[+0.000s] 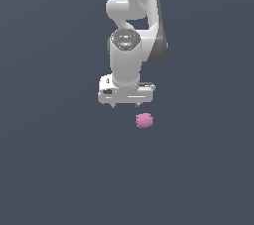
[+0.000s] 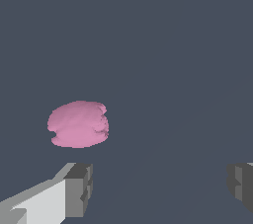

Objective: Pick up the object and move it to a goal position.

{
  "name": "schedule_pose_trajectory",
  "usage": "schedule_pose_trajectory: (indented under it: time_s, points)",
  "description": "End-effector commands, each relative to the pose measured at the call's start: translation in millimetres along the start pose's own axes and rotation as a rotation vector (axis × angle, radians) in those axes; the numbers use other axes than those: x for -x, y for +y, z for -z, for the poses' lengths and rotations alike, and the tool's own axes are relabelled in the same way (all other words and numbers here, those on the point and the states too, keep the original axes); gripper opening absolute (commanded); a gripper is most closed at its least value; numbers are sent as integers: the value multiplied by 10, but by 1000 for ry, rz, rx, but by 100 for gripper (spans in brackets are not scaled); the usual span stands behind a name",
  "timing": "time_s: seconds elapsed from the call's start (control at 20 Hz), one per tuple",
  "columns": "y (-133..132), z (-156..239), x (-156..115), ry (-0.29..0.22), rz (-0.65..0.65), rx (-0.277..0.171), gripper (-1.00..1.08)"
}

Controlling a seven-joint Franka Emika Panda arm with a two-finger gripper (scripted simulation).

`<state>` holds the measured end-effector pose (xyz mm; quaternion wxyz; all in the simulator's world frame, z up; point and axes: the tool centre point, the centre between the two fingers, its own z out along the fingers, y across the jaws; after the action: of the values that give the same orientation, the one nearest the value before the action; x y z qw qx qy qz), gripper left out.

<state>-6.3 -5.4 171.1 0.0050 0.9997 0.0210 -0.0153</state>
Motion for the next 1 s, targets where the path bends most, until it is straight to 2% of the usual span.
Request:
schedule_pose_trajectory:
  time_s: [0.0,0.5,0.95]
  points:
    - [0,0,0,0,0,0,100]
    - [184,-81,25,-12,-71,-9,100]
    - [150,-95,19,-11,-101,-9,100]
